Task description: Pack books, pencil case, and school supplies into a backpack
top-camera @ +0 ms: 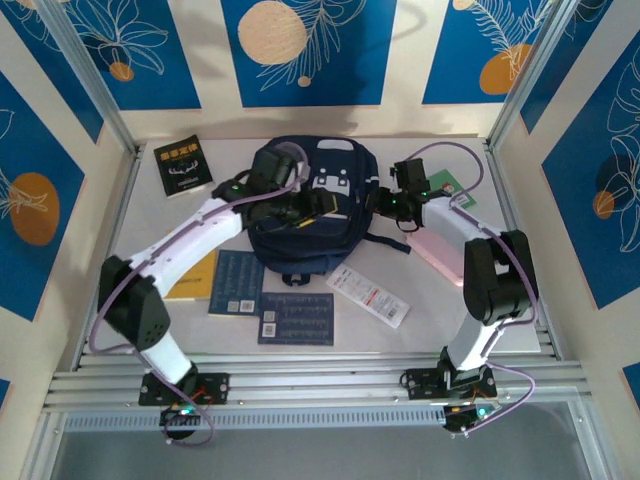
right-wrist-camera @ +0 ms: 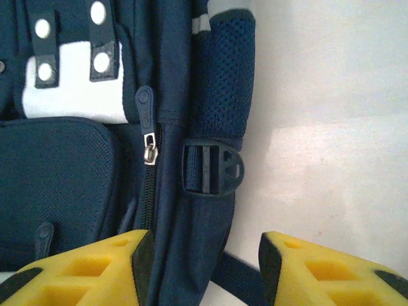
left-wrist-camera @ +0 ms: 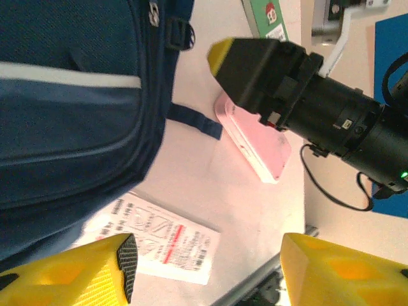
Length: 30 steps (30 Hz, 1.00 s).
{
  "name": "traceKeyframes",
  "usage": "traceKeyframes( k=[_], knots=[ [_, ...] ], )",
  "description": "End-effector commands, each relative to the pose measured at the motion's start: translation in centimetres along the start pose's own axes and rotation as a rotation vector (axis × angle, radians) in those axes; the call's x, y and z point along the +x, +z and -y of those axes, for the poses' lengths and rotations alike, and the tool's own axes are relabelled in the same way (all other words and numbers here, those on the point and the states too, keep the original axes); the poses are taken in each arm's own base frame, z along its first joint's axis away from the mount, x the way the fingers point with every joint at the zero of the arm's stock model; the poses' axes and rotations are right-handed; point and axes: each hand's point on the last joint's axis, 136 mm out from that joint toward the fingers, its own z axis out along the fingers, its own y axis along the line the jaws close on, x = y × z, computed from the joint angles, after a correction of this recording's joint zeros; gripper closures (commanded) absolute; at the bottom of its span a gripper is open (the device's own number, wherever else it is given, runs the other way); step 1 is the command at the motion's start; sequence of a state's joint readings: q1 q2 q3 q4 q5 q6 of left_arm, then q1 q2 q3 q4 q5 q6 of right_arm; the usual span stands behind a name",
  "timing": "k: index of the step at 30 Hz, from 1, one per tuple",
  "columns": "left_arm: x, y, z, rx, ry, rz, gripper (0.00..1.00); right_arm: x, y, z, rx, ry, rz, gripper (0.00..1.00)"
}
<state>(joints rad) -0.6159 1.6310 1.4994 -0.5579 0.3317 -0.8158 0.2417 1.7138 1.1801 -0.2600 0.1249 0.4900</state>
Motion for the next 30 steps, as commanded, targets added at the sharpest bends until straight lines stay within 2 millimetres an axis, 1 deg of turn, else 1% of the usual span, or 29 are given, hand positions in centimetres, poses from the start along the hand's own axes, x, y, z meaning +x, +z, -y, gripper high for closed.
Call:
traceKeyframes(
  k=[1, 3, 4, 5, 7, 9, 11, 13, 15, 17, 20, 22, 26, 28, 30],
  knots=[
    [-0.3, -2.7, -4.9, -0.162, 0.112, 0.028, 0.4, 0.4, -2.3, 1.3, 0.07, 0.003, 0.02, 0.53],
    [-1.2, -3.4, -8.2, -0.244, 0.058, 0.058, 0.4, 0.3, -3.4, 1.3, 0.083, 0.024, 0.041, 0.55],
    [-1.7, -3.7, -10.1, -0.289, 0.013, 0.07, 0.4, 0.4, -4.0, 1.0, 0.082, 0.021, 0.048, 0.56],
    [-2.1, -3.7, -11.6, -0.318, -0.016, 0.076, 0.4, 0.4, -4.6, 0.6, 0.076, 0.013, 0.053, 0.56],
    [-2.8, -3.3, -14.8, -0.381, -0.077, 0.074, 0.39, 0.9, -5.7, -0.8, 0.054, -0.025, 0.061, 0.57],
    [-3.3, -2.5, -17.0, -0.421, -0.113, 0.058, 0.39, 1.4, -6.4, -2.0, 0.019, -0.064, 0.076, 0.57],
    [-3.7, -1.0, -18.7, -0.438, -0.136, 0.032, 0.39, 2.5, -7.1, -3.3, -0.05, -0.058, 0.059, 0.57],
    [-4.0, 0.7, -19.8, -0.45, -0.144, -0.008, 0.38, 3.7, -7.5, -3.8, -0.095, -0.011, 0.015, 0.58],
    [-4.1, 2.4, -20.5, -0.448, -0.128, -0.058, 0.38, 5.0, -7.8, -4.1, -0.128, 0.02, -0.027, 0.57],
    [-3.8, 3.8, -21.4, -0.459, -0.114, -0.104, 0.38, 6.3, -8.1, -4.0, -0.151, 0.062, -0.069, 0.55],
    [-2.9, 5.2, -21.4, -0.402, -0.124, -0.135, 0.38, 7.9, -8.4, -3.9, -0.194, 0.114, -0.127, 0.53],
    [-2.1, 6.1, -20.7, -0.328, -0.154, -0.137, 0.38, 9.3, -8.3, -3.8, -0.221, 0.131, -0.176, 0.51],
    [-0.7, 7.9, -18.1, -0.191, -0.186, -0.158, 0.38, 10.8, -7.8, -4.0, -0.246, 0.125, -0.242, 0.5],
    [0.1, 8.9, -16.2, -0.137, -0.175, -0.184, 0.38, 11.1, -7.6, -4.0, -0.25, 0.117, -0.255, 0.49],
    [0.6, 9.6, -14.5, -0.113, -0.152, -0.208, 0.39, 10.9, -7.6, -4.1, -0.25, 0.109, -0.256, 0.49]
  ],
)
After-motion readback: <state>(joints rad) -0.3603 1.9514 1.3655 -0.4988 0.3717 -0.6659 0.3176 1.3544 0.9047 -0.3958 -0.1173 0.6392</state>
